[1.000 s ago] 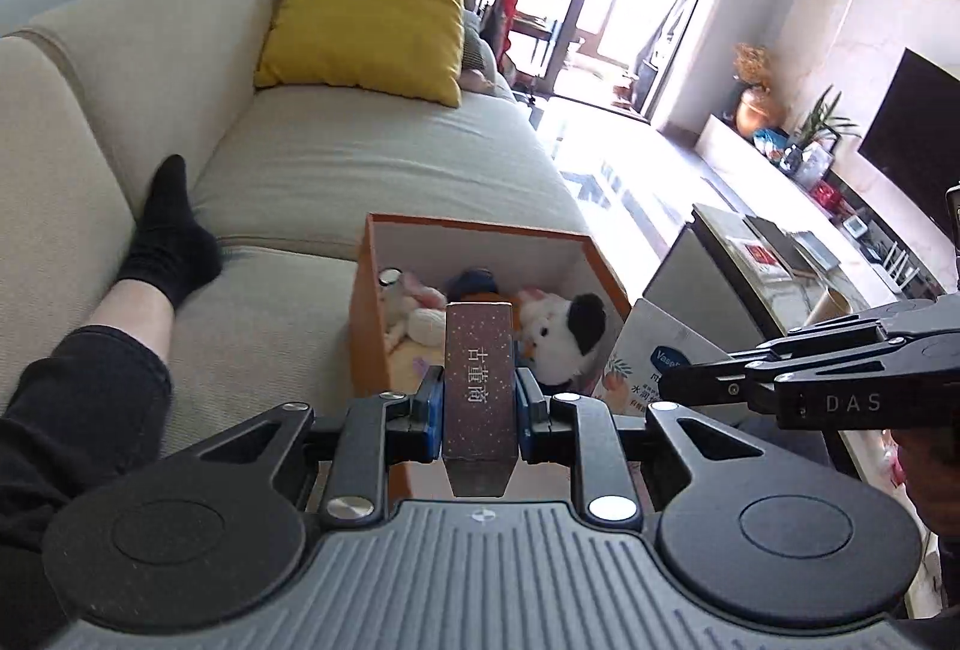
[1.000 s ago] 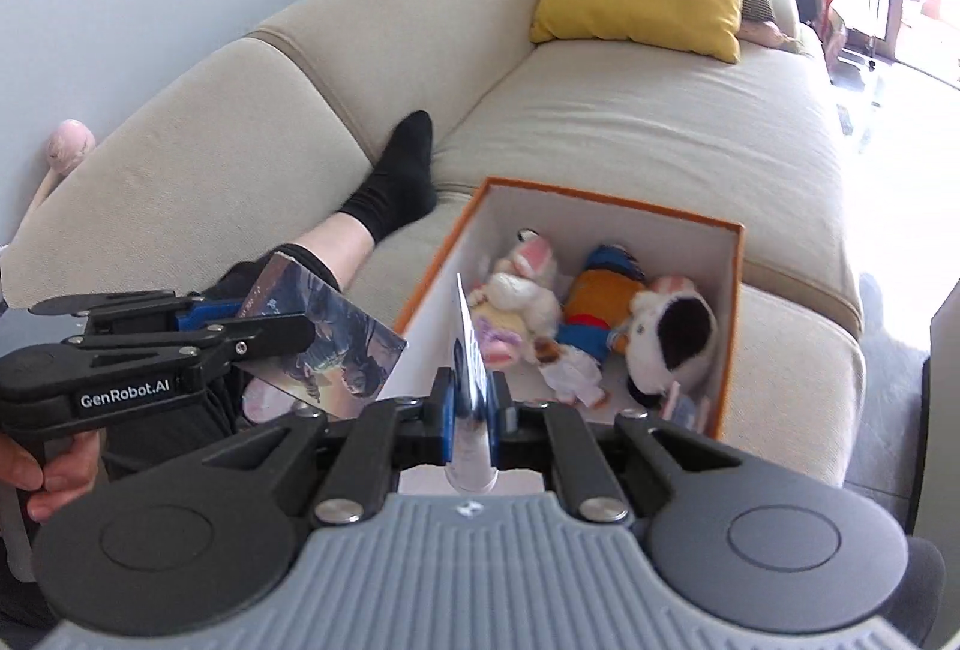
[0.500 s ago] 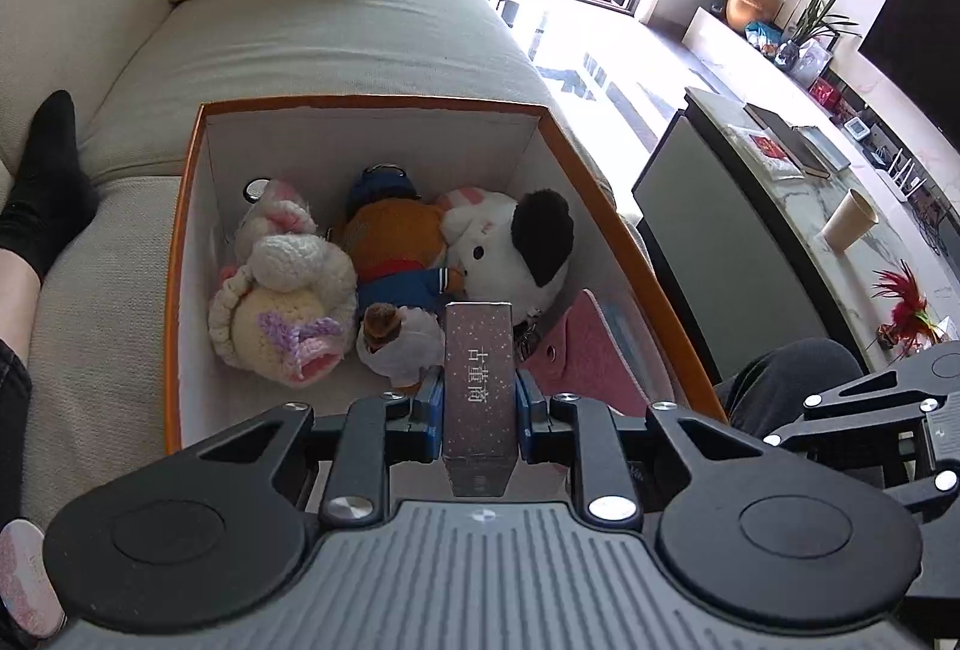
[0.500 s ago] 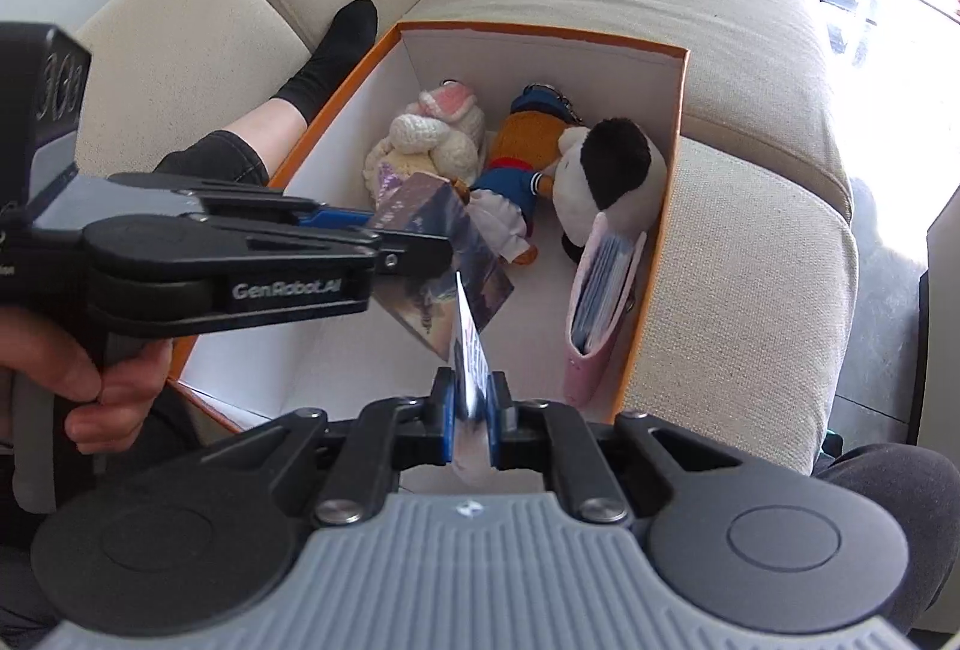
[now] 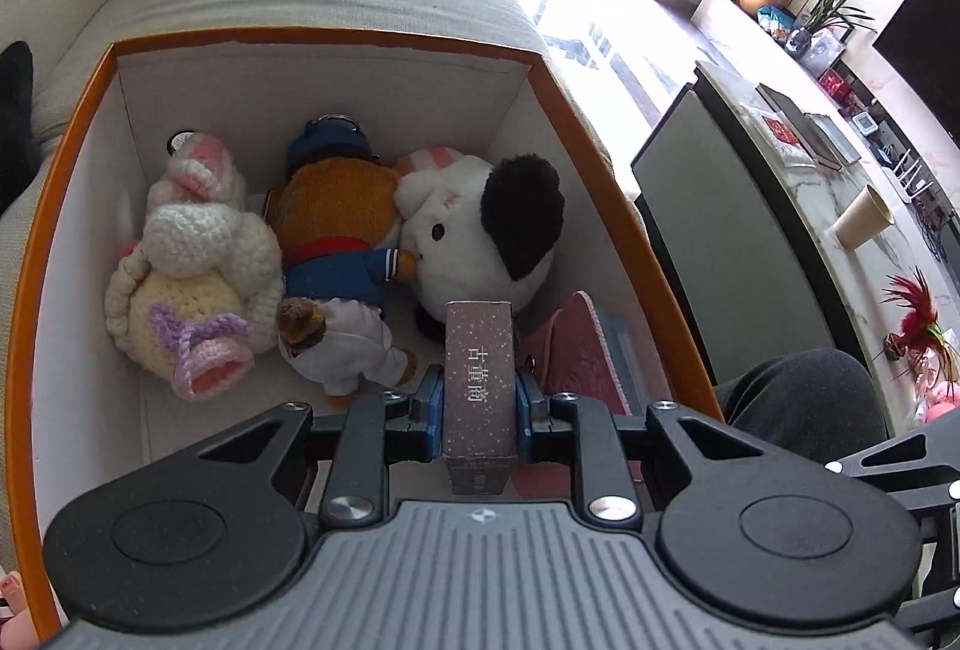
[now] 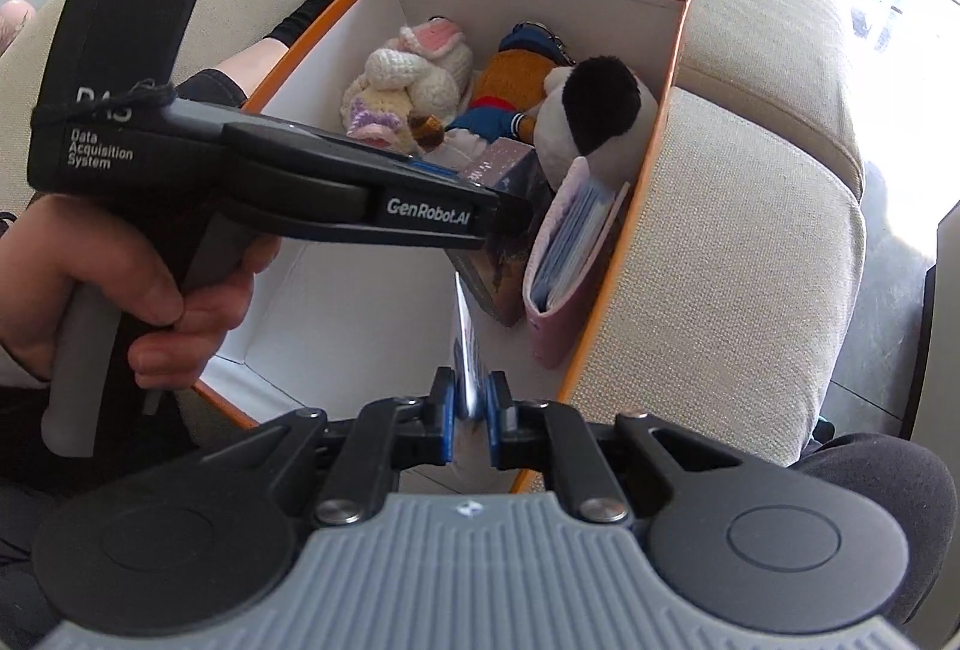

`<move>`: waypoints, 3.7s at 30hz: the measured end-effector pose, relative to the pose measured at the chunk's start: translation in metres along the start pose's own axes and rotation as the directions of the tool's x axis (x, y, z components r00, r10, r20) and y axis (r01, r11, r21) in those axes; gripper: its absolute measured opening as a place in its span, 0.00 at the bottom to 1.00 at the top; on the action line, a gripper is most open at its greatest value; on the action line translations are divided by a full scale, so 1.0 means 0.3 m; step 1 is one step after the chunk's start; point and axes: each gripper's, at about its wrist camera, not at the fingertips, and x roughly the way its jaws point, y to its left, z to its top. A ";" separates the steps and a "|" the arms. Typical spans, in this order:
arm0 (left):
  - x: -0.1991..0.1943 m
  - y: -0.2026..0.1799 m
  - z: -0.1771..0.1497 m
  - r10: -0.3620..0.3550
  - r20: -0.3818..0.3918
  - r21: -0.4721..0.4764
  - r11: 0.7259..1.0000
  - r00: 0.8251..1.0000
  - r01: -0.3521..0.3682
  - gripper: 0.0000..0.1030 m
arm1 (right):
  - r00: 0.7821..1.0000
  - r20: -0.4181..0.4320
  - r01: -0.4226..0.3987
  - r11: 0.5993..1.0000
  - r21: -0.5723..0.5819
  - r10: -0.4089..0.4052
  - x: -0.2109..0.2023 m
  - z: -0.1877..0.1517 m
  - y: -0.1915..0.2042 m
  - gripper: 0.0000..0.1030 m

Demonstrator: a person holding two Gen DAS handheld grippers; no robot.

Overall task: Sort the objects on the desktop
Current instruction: 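Lower the brown box into the orange box and open the left gripper while the right gripper carries the tube, then place the white lotion tube in the orange box and open the right gripper, then move both grippers back to the round mirror and pink tube on the sofa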

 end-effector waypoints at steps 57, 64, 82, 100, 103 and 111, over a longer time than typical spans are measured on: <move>-0.206 0.217 -0.026 -0.078 0.068 -0.155 0.984 0.995 0.087 0.33 | 0.942 0.176 0.239 0.938 0.251 -0.287 0.114 0.235 0.096 0.10; -0.190 0.164 -0.061 -0.091 0.024 -0.042 0.995 0.996 0.092 0.32 | 0.960 0.141 0.205 0.948 0.242 -0.244 0.086 0.211 0.092 0.12; -0.181 0.110 -0.135 -0.081 -0.020 0.057 0.995 0.997 0.082 0.32 | 0.991 -0.010 0.135 0.990 0.049 -0.135 0.015 0.039 0.140 0.10; -0.035 0.113 -0.043 -0.124 -0.066 0.099 0.987 0.990 0.131 0.29 | 0.968 -0.008 0.252 0.968 -0.010 -0.252 0.146 0.114 0.125 0.06; -0.027 0.121 -0.040 -0.131 -0.074 0.102 0.985 0.989 0.139 0.29 | 0.970 -0.005 0.242 0.970 -0.020 -0.243 0.148 0.118 0.119 0.06; -0.056 0.116 -0.052 -0.137 -0.074 0.126 0.981 0.988 0.145 0.29 | 0.980 -0.061 0.176 0.969 -0.173 -0.189 0.112 0.096 0.129 0.08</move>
